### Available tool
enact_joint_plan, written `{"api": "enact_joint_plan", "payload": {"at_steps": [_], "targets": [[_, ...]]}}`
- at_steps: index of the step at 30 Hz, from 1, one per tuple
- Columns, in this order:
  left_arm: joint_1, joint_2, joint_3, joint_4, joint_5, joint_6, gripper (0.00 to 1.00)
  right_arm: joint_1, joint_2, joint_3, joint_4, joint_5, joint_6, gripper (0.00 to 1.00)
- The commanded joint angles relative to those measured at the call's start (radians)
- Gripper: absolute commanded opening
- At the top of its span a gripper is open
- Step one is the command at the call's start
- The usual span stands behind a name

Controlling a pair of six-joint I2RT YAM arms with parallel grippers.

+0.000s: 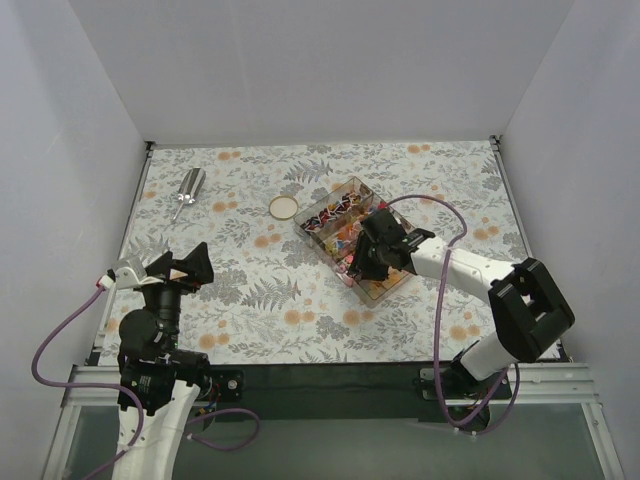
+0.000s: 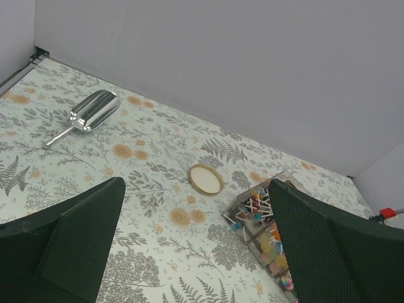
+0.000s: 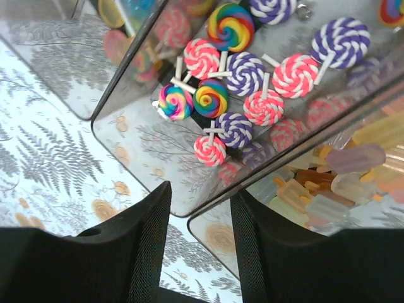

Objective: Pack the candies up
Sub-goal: Move the storage box to the center of the board.

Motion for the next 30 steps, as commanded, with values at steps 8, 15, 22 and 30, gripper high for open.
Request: {"api": "enact_joint_plan", "payload": {"at_steps": [8, 15, 22, 30], "targets": [[-0.005, 0.023, 0.004, -0.013, 0.010, 0.012, 0.97, 0.009, 0.167, 0.171, 0.181, -0.037, -0.063, 0.49], [-0.004, 0.020, 0.004, -0.013, 0.009, 0.012, 0.97, 0.009, 0.222, 0.291, 0.181, -0.017, -0.196, 0.51], [-0.005, 0.016, 0.003, -0.013, 0.006, 0.015, 0.97, -0.021, 0.288, 0.382, 0.180, -0.046, -0.302, 0.62], [-0.005, -0.013, 0.001, -0.013, -0.001, 0.016, 0.97, -0.089, 0.073, 0.349, 0.039, 0.061, -0.458, 0.75]]}}
